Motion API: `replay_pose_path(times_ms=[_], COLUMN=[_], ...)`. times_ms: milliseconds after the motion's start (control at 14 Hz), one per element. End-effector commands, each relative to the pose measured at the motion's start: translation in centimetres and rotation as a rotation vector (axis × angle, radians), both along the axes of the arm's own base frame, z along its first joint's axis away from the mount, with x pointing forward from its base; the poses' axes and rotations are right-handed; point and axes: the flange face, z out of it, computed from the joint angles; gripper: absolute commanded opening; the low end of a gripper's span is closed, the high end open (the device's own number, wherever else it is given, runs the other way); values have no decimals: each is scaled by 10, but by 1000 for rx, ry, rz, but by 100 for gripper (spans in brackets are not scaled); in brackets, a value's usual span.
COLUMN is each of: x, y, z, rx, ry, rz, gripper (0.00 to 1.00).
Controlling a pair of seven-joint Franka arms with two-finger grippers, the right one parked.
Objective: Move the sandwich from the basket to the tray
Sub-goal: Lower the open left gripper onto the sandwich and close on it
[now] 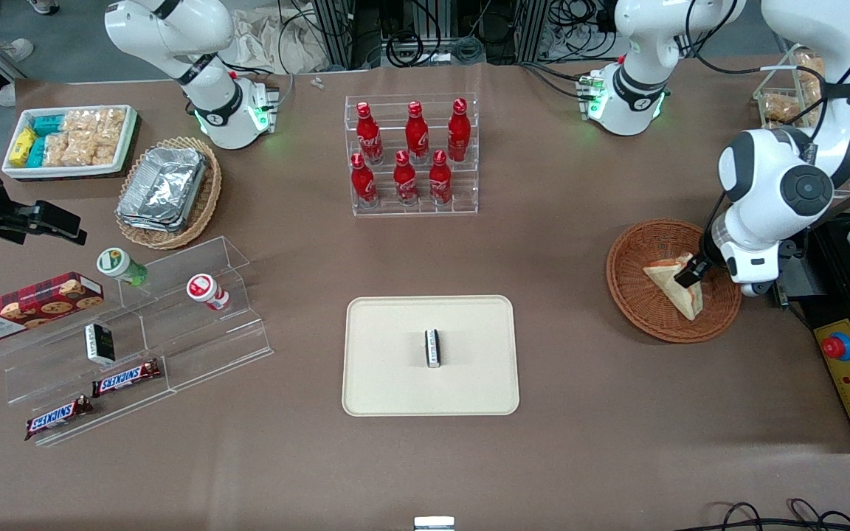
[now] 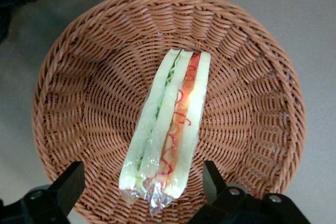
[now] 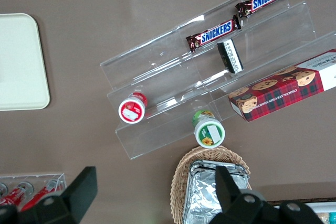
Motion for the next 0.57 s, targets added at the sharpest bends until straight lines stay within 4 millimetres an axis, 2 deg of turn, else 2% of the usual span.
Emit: replay_pose_path(times_ms=[0,286,357,429,500], x=[-24,-25,-22,-22,-21], y=[14,14,14,16,15], z=[-14,-26,-26,-27,-30], rx=[4,-2,-18,-40,-44], ry=[-56,-61,-70,-72,-77], rz=[40,42,88,166,163], gripper=[100,98,62,14,0])
